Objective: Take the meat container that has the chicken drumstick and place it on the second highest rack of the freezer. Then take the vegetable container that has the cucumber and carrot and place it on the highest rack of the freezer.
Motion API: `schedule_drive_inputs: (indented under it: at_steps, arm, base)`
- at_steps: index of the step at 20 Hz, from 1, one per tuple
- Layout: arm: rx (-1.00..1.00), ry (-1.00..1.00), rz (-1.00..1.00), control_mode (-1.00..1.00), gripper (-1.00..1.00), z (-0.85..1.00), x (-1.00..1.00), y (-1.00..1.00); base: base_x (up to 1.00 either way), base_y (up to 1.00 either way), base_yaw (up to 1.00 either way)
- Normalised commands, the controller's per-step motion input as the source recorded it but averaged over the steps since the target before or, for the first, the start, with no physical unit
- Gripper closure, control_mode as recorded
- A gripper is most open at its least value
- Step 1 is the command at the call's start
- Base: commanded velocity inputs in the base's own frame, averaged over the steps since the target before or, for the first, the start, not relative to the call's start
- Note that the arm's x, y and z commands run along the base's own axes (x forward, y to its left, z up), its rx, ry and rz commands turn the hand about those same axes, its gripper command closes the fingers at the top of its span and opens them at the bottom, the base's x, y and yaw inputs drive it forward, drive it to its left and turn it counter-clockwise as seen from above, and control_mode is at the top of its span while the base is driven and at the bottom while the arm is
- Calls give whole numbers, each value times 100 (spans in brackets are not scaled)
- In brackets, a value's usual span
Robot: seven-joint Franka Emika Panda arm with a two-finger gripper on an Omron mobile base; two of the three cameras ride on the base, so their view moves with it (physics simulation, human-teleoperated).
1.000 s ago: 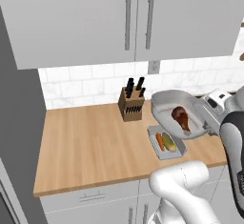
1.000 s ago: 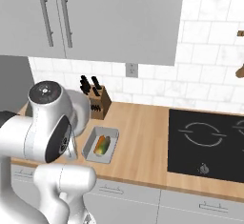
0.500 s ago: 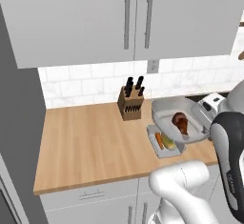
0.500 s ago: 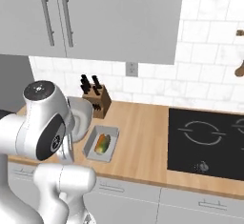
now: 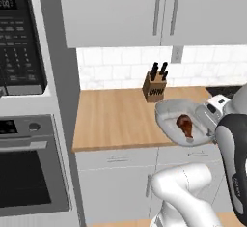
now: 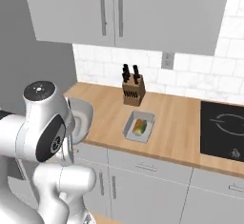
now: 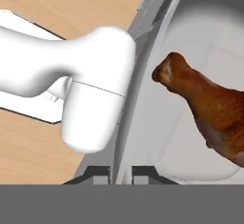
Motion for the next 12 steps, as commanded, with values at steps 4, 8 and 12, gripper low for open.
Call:
schedule_drive_inputs:
  at_steps: [4,8,12]
  arm:
    - [0,0,0,100,100,0,0,0]
    - [0,0,0,100,100,0,0,0]
    - [0,0,0,100,100,0,0,0]
  base:
    - [-40,99,29]
    - [-24,100,14]
    - [-6,100,2]
